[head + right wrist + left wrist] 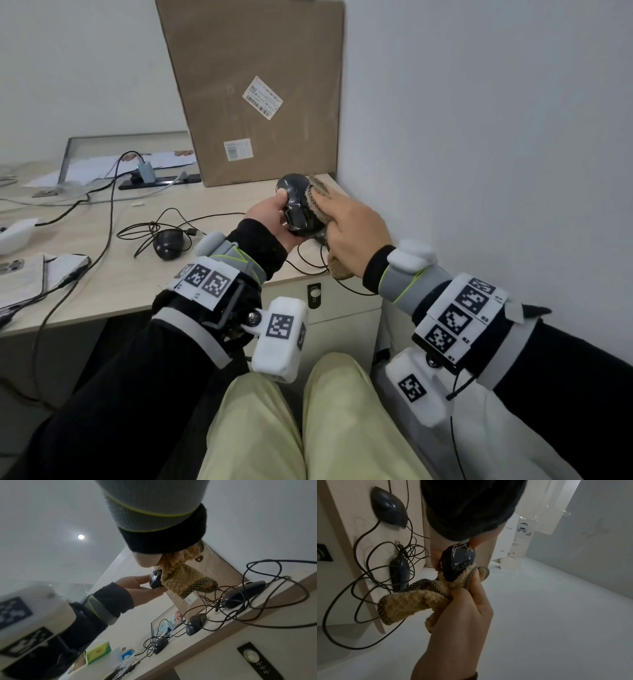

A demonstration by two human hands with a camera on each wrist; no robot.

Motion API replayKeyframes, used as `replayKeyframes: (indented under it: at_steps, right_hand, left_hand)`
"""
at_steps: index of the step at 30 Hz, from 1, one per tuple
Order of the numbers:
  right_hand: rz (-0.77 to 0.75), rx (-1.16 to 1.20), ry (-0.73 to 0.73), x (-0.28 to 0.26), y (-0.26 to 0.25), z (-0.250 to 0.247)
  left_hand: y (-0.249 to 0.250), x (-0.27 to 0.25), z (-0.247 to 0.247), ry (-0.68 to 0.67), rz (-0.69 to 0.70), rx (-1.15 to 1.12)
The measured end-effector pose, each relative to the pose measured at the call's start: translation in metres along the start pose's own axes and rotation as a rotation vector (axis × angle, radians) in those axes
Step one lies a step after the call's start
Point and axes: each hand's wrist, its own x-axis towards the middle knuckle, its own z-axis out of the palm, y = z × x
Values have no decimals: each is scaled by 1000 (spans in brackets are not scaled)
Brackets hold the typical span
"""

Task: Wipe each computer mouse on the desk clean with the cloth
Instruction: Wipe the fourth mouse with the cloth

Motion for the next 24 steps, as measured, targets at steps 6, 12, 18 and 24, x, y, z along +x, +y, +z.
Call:
replayKeyframes:
  at_steps: [6, 12, 18, 24]
  right_hand:
    - [-164, -47, 67, -8, 4, 0]
    - [-235, -242, -10, -4, 5, 17]
    - [-78, -120, -65, 8, 7, 9]
    - [-238, -163, -30, -1, 7, 24]
  left_hand:
    - [4, -3, 0, 15, 16, 1]
    - [1, -12, 5, -22, -47, 58]
    - [0, -17, 5, 13, -28, 20]
    - [6, -15, 7, 38, -27, 24]
